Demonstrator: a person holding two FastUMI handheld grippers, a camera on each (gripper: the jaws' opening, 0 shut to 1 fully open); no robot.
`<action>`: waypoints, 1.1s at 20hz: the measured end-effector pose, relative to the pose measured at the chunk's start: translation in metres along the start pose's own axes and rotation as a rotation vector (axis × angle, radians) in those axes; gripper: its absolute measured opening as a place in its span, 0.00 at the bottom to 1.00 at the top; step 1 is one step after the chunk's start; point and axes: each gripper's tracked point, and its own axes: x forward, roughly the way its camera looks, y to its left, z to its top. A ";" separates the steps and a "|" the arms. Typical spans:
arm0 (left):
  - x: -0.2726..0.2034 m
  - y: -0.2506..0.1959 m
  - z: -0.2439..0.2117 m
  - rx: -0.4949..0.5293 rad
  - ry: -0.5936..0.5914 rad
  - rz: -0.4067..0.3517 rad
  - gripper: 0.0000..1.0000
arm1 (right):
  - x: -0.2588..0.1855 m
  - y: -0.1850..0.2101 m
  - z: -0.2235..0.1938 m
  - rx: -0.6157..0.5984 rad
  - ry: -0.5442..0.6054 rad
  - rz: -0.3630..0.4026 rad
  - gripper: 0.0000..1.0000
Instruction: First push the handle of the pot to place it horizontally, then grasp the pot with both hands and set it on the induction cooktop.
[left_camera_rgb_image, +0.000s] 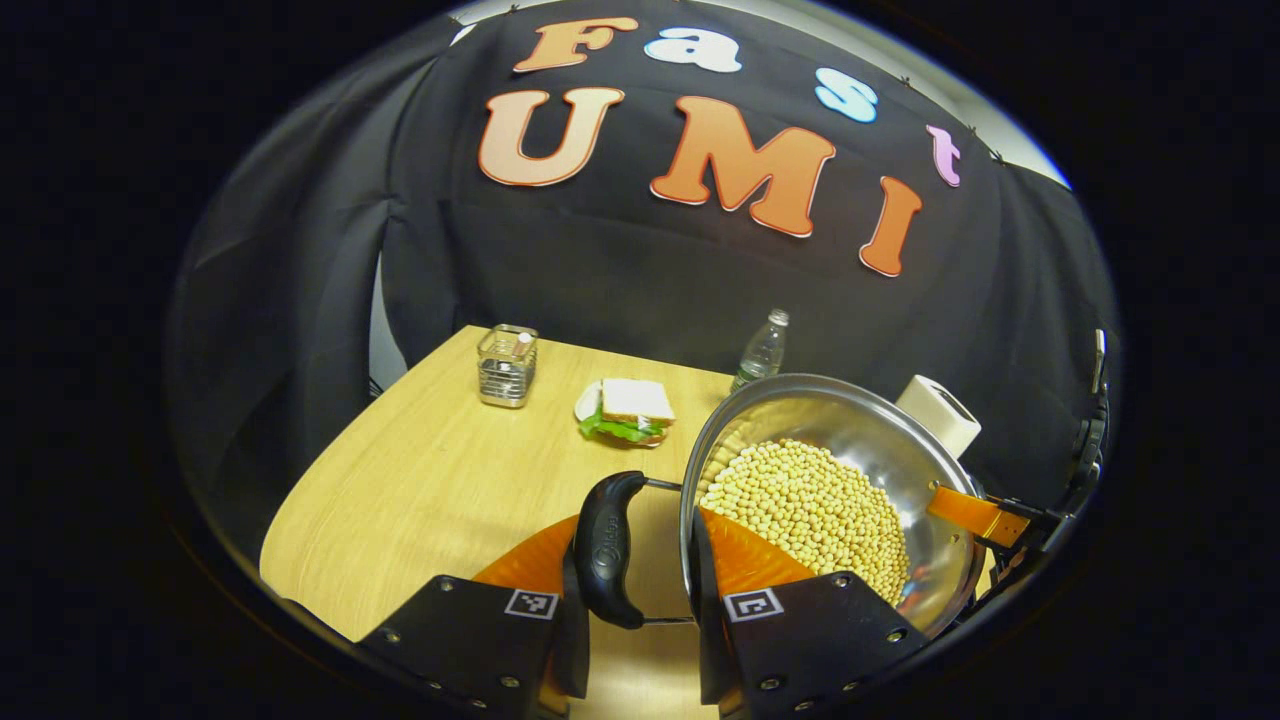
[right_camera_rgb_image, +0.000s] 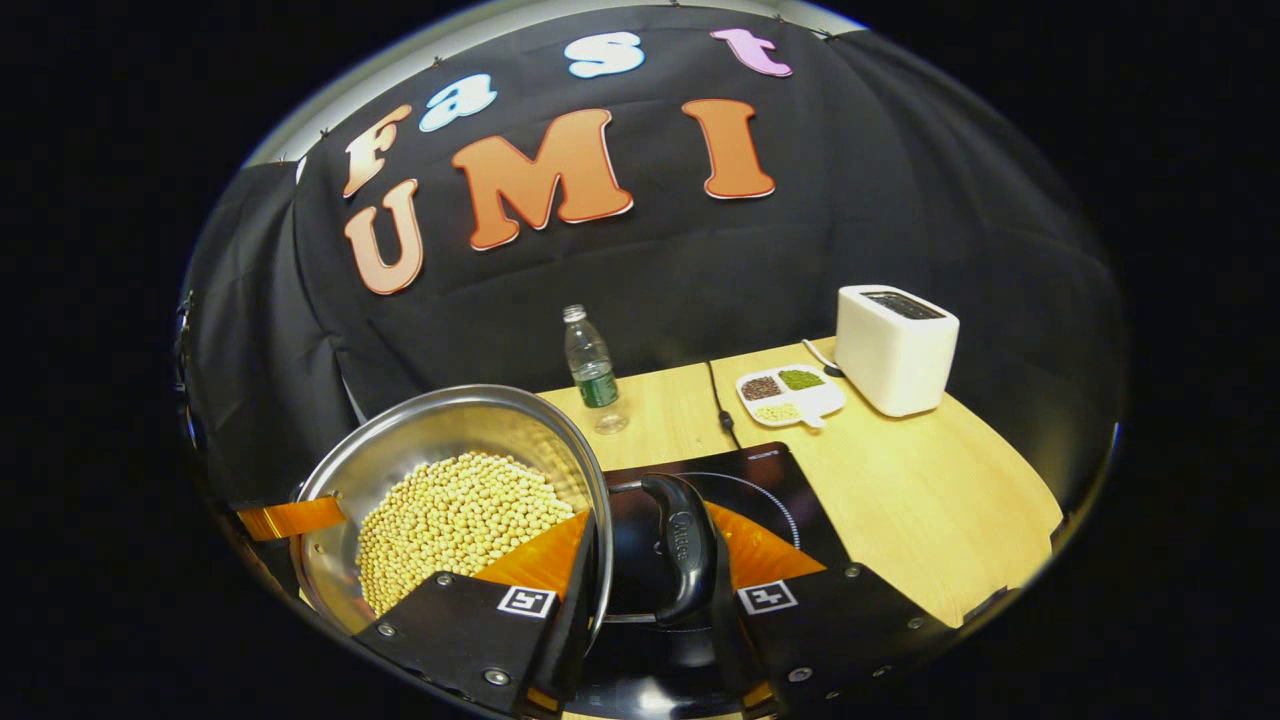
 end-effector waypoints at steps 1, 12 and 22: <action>0.002 -0.009 -0.002 0.005 0.007 -0.008 0.45 | -0.001 -0.008 0.001 0.005 0.001 -0.008 0.52; 0.035 -0.087 -0.027 0.032 0.073 -0.081 0.45 | 0.002 -0.083 0.004 0.042 0.016 -0.090 0.52; 0.082 -0.120 -0.051 0.042 0.140 -0.108 0.45 | 0.015 -0.120 -0.012 0.060 0.064 -0.139 0.52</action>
